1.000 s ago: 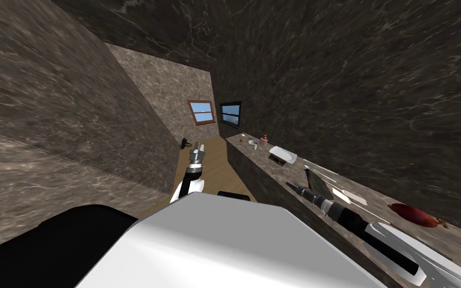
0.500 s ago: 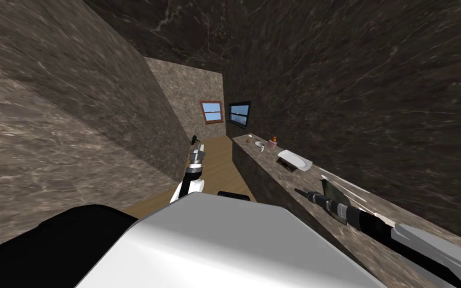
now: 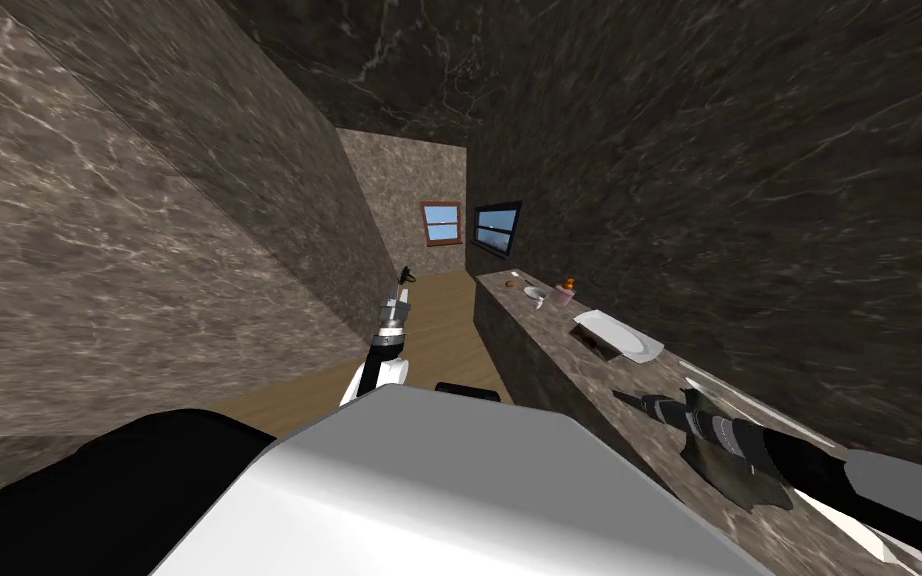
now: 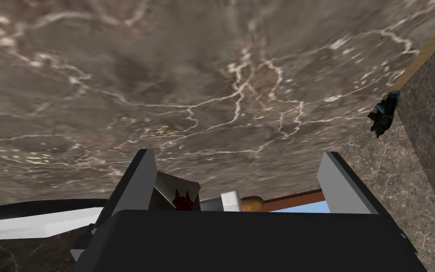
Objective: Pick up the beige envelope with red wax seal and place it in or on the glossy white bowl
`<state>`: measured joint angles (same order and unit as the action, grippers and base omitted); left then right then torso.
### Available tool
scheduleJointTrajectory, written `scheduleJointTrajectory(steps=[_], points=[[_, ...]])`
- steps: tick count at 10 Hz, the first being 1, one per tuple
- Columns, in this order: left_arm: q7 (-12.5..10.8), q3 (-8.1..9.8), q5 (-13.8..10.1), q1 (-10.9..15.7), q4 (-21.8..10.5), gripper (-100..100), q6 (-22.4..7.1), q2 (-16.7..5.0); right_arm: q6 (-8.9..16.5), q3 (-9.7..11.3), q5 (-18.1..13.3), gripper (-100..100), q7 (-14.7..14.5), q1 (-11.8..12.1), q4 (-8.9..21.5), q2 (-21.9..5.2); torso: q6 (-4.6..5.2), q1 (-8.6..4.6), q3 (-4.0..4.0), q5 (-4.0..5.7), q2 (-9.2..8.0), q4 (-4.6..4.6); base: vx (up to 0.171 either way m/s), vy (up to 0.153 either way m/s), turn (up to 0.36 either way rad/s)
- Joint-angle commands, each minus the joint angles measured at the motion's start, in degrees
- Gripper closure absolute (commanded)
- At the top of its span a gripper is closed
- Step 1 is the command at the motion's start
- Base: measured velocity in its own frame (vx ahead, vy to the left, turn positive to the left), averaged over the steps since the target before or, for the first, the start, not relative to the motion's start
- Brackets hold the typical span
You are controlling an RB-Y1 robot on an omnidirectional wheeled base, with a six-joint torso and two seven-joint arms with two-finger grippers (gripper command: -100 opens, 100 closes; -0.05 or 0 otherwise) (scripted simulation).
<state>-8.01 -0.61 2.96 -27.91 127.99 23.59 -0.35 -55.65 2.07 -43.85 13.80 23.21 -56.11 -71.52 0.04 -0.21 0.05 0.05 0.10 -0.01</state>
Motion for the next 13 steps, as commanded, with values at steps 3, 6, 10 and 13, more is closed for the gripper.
scheduleJointTrajectory(steps=[3,6,10,13], points=[[0.0,0.00,0.0,0.0,0.0,0,0.0,0.0,-3.0,2.8,-4.7,-100,4.3,-0.3,4.5,-5.7,0.00,0.03,0.02,-0.01,0.04,-0.01,-0.017,-0.028,0.351],[0.0,0.01,0.0,0.0,0.0,0,0.0,0.0,-5.6,5.4,-7.9,-100,7.1,-1.7,8.9,-8.9,0.06,0.03,0.03,0.01,0.05,-0.01,-0.021,-0.027,0.335],[0.0,0.00,0.0,0.0,0.0,0,0.0,0.0,-8.9,9.2,-11.7,-100,10.9,-3.8,13.7,-12.6,0.00,0.07,0.07,-0.01,0.12,-0.02,-0.011,-0.019,0.316],[0.0,0.01,0.0,0.0,0.0,0,0.0,0.0,-10.7,11.5,-13.7,-100,13.1,-5.2,16.0,-14.3,0.07,0.08,0.05,0.00,0.10,-0.02,-0.006,-0.019,0.217]])
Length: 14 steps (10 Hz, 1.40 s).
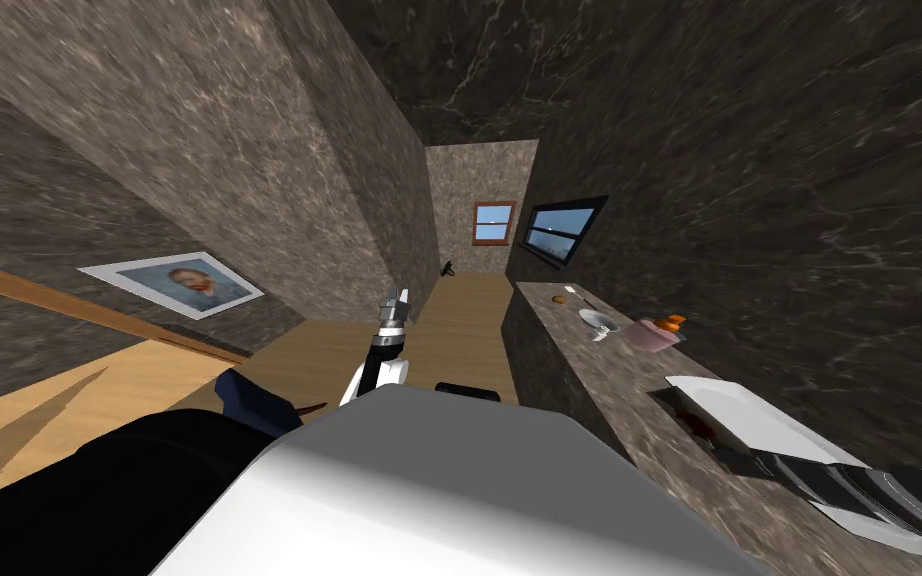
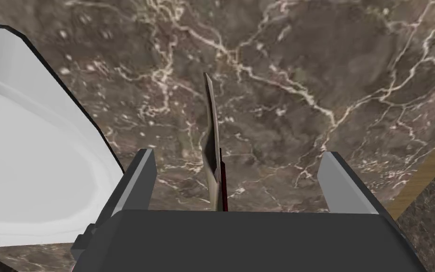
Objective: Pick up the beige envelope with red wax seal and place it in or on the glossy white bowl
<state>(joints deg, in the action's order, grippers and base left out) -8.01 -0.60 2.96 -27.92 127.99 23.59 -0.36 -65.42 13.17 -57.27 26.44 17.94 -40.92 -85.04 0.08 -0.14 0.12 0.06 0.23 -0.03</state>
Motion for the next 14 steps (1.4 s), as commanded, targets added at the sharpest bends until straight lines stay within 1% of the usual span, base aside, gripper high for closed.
scheduleJointTrajectory(steps=[1,3,4,5,6,7,8,9,10,11,14], points=[[0.0,0.00,0.0,0.0,0.0,0,0.0,0.0,-1.7,1.4,-1.0,-100,1.5,-0.6,1.7,-1.4,0.00,0.00,0.00,0.00,0.00,0.00,-0.004,-0.019,0.417],[0.0,0.01,0.0,0.0,0.0,0,0.0,0.0,-2.9,3.2,-2.3,-100,3.1,-1.7,3.1,-2.3,0.05,-0.01,0.02,0.00,0.03,0.00,0.002,-0.020,0.228],[0.0,0.01,0.0,0.0,0.0,0,0.0,0.0,-3.9,4.6,-3.1,-100,4.4,-2.5,4.0,-2.7,0.07,0.01,0.01,0.00,0.02,0.00,0.001,-0.011,0.320],[0.0,0.00,0.0,0.0,0.0,0,0.0,0.0,-4.4,5.5,-3.5,-100,5.1,-2.9,4.4,-2.9,0.02,0.02,0.02,0.00,0.03,-0.01,0.001,-0.017,0.287],[0.0,0.01,0.0,0.0,0.0,0,0.0,0.0,-3.5,4.5,-2.7,-100,4.7,-1.5,3.2,-3.1,0.06,0.01,0.02,0.00,0.04,-0.01,0.001,-0.012,0.050],[0.0,0.01,0.0,0.0,0.0,0,0.0,0.0,-3.7,4.5,-2.7,0,4.9,-1.6,3.2,-3.2,0.14,0.03,0.00,0.00,0.00,0.01,0.000,0.000,0.000],[0.0,0.01,0.0,0.0,0.0,0,0.0,0.0,-2.1,4.9,-2.6,-100,4.1,-1.3,3.7,-1.6,0.13,0.06,-0.02,0.00,-0.02,0.01,0.010,-0.002,0.053],[0.0,0.01,0.0,0.0,0.0,0,0.0,0.0,-1.4,5.1,-2.5,-100,3.7,-1.1,4.0,-0.8,0.12,0.05,-0.01,0.01,0.00,0.01,0.015,-0.003,0.043],[0.0,0.01,0.0,0.0,0.0,0,0.0,0.0,-2.3,4.8,-2.3,-100,3.8,-1.0,4.0,-1.5,0.13,0.04,0.00,0.01,0.01,0.01,0.006,-0.001,0.004],[0.0,0.01,0.0,0.0,0.0,0,0.0,0.0,-2.1,4.9,-2.3,100,3.7,-1.0,4.1,-1.4,0.13,0.06,-0.01,-0.01,-0.01,0.01,0.000,0.000,0.000],[0.0,0.01,0.0,0.0,0.0,0,0.0,0.0,-2.0,4.8,-2.3,100,3.7,-1.0,4.1,-1.6,0.11,-0.03,-0.01,0.16,-0.03,-0.01,0.000,0.000,0.000]])
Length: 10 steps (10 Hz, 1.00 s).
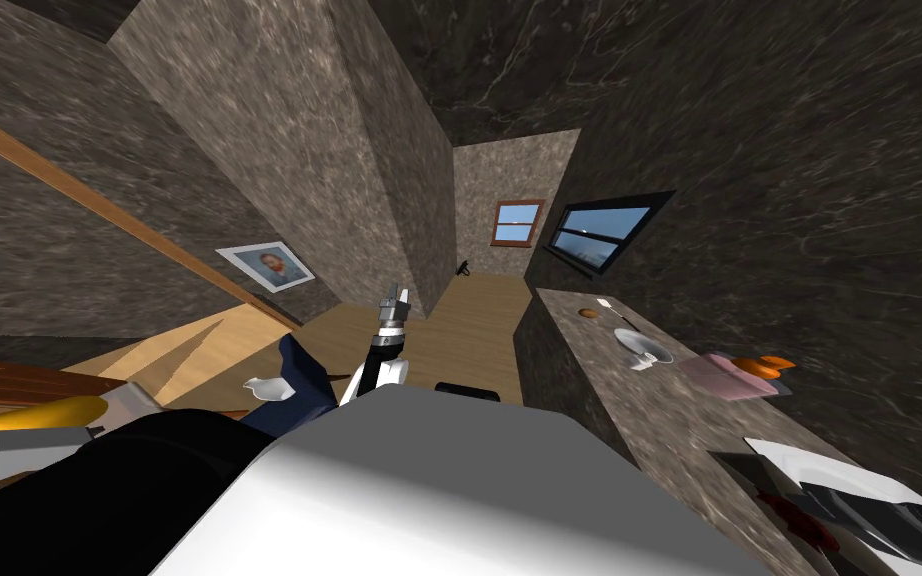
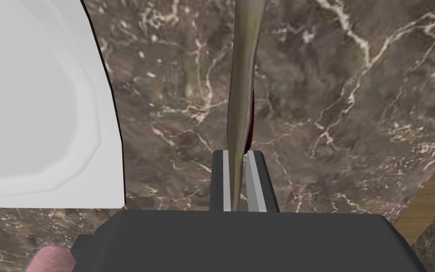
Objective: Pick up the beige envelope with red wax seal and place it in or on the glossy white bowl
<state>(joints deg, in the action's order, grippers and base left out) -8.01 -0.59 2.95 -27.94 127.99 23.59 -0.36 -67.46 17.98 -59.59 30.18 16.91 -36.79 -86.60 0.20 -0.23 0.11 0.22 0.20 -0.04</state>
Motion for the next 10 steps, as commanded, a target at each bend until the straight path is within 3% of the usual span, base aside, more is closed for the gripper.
scheduleJointTrajectory(steps=[1,2,3,4,5,6,10], points=[[0.0,0.00,0.0,0.0,0.0,0,0.0,0.0,0.0,0.0,0.0,100,0.0,0.0,0.0,0.0,0.00,0.00,0.00,0.00,0.00,0.00,0.000,0.000,0.000],[0.0,0.00,0.0,0.0,0.0,0,0.0,0.0,0.0,0.0,0.0,0,0.0,0.0,0.0,0.0,0.00,-0.02,0.00,0.00,0.00,0.00,0.000,0.000,0.000],[0.0,0.00,0.0,0.0,0.0,0,0.0,0.0,-1.6,-0.3,-0.4,100,1.2,-0.6,-0.9,-1.6,0.00,-0.02,0.00,0.00,0.00,0.00,-0.013,0.005,-0.058],[0.0,0.00,0.0,0.0,0.0,0,0.0,0.0,-0.9,0.0,-0.3,100,0.5,-0.6,-0.4,-0.8,0.01,0.03,-0.02,-0.07,-0.03,0.01,-0.007,0.001,-0.011],[0.0,0.00,0.0,0.0,0.0,0,0.0,0.0,-1.1,-0.1,-0.4,0,0.7,-0.7,-0.4,-1.0,0.01,0.02,-0.02,-0.02,-0.04,0.01,0.000,0.000,0.000],[0.0,0.00,0.0,0.0,0.0,0,0.0,0.0,-2.5,-0.4,-0.4,100,1.8,-0.9,-0.6,-2.4,0.01,0.00,-0.01,-0.02,-0.02,0.01,0.112,-0.040,0.031],[0.0,0.01,0.0,0.0,0.0,0,0.0,0.0,-5.5,-1.3,-0.4,100,4.4,-1.5,-1.0,-5.4,-0.17,-0.38,0.51,0.03,0.89,-0.17,0.183,-0.090,0.052]])
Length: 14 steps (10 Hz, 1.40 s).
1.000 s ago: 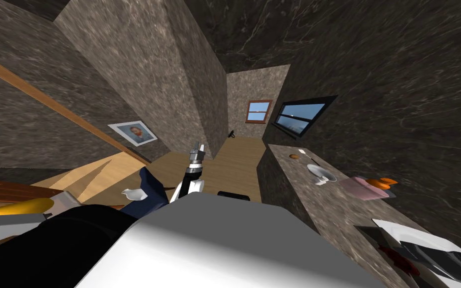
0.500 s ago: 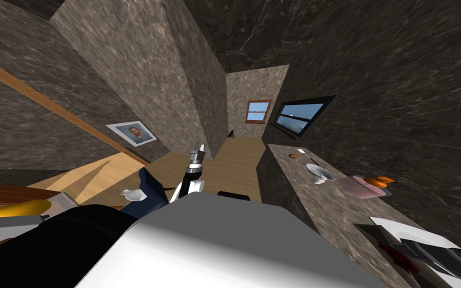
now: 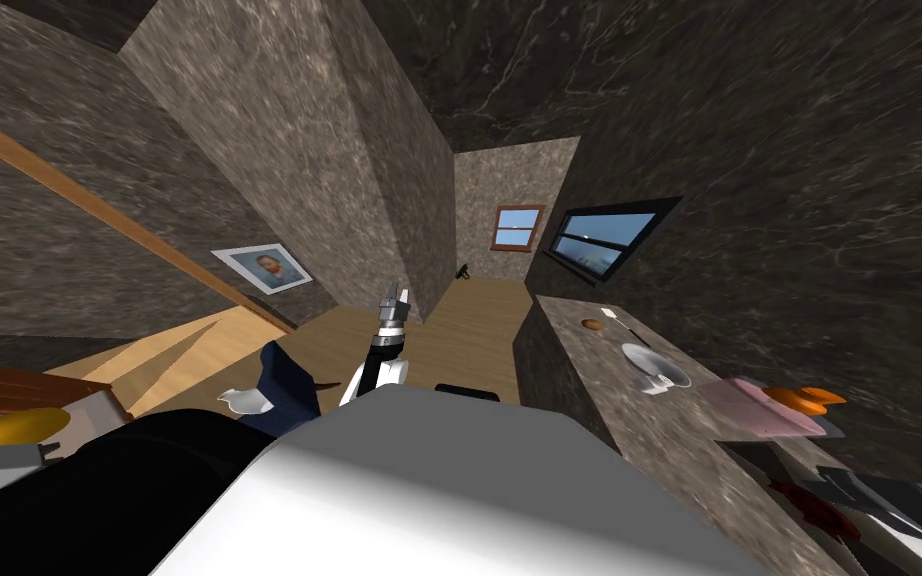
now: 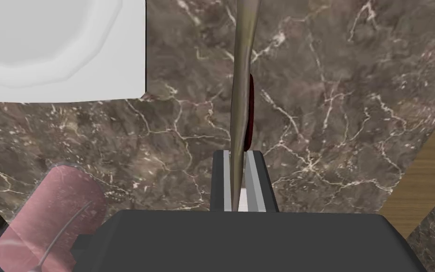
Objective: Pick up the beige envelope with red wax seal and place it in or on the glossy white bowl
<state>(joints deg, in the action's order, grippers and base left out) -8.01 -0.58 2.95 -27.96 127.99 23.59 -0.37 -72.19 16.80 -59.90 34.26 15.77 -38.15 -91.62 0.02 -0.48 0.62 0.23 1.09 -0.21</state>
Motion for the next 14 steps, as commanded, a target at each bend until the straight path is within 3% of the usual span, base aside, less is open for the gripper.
scheduleJointTrajectory(steps=[1,8,13,14], points=[[0.0,0.00,0.0,0.0,0.0,0,0.0,0.0,-1.7,-0.3,-0.1,100,1.1,-0.6,0.3,-1.2,0.00,0.00,0.00,0.00,0.00,0.00,0.167,-0.093,0.048],[0.0,0.00,0.0,0.0,0.0,0,0.0,0.0,-7.3,-1.9,0.0,100,5.9,-1.8,-0.5,-6.8,0.05,-0.12,0.01,-0.02,0.01,-0.01,0.183,-0.105,0.044],[0.0,0.00,0.0,0.0,0.0,0,0.0,0.0,-9.1,-2.4,0.1,100,7.2,-2.1,-0.5,-8.4,0.07,-0.07,-0.08,-0.04,-0.16,0.02,0.113,-0.081,0.031],[0.0,0.00,0.0,0.0,0.0,0,0.0,0.0,-9.1,-2.5,0.2,-100,7.4,-2.1,-0.6,-8.6,0.12,0.08,-0.20,0.02,-0.40,0.04,0.014,-0.012,0.007]])
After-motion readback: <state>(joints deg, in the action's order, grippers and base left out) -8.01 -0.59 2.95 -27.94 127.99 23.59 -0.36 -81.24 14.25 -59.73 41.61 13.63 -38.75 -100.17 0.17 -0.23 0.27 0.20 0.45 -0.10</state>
